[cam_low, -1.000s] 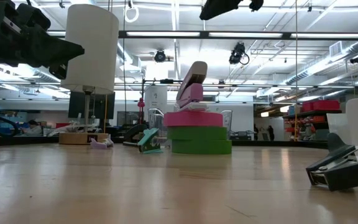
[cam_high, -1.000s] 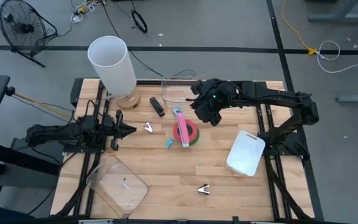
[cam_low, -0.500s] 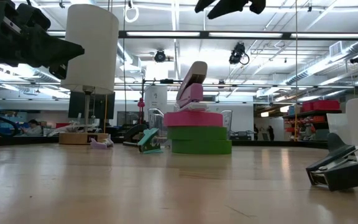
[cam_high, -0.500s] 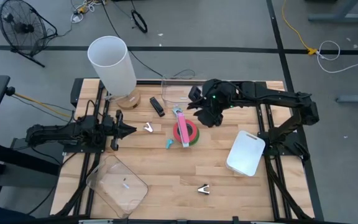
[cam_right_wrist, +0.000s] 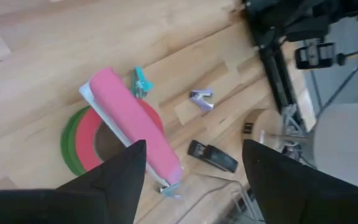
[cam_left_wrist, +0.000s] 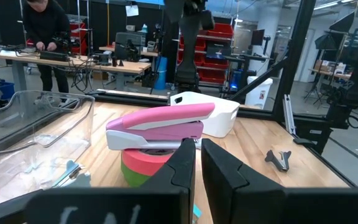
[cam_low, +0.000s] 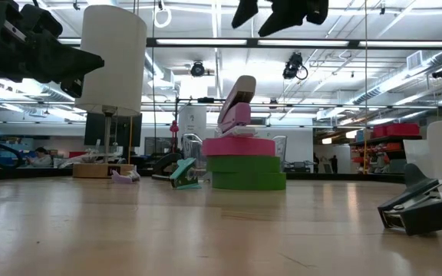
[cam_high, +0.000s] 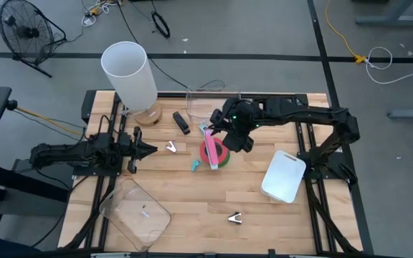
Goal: Pick and place Stapler, Stapler remover, tape
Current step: Put the pink stapler into the top transparent bin
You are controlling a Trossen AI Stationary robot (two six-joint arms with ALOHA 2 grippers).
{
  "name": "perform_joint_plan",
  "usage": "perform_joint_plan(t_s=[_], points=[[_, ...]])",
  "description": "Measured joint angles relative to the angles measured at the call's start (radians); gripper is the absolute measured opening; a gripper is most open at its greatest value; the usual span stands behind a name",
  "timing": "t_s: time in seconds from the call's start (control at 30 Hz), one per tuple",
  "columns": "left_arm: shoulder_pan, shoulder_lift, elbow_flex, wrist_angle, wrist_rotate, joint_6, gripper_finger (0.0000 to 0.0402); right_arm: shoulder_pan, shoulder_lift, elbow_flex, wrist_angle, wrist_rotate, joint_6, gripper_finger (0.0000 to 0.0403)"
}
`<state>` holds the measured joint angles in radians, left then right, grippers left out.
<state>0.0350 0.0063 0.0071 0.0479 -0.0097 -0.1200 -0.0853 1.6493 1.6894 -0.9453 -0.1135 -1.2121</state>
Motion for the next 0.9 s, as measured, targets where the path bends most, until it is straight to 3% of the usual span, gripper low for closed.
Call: perform_joint_plan(t_s=[0.53,0.67,0.9], points=[[0.0,0.0,0.0,0.0,0.0,0.0,0.003,0.027,0.162,0.0,-0.015,0.037,-0.159,0.0268],[0.0,0.0,0.0,0.0,0.0,0.0,0.003,0.027,0.181,0.0,-0.04,0.094,-0.235,0.0268],[0.0,0.0,0.0,0.0,0.0,0.0,0.003,0.03,0.184,-0.026,-0.001,0.098,-0.325,0.0268]])
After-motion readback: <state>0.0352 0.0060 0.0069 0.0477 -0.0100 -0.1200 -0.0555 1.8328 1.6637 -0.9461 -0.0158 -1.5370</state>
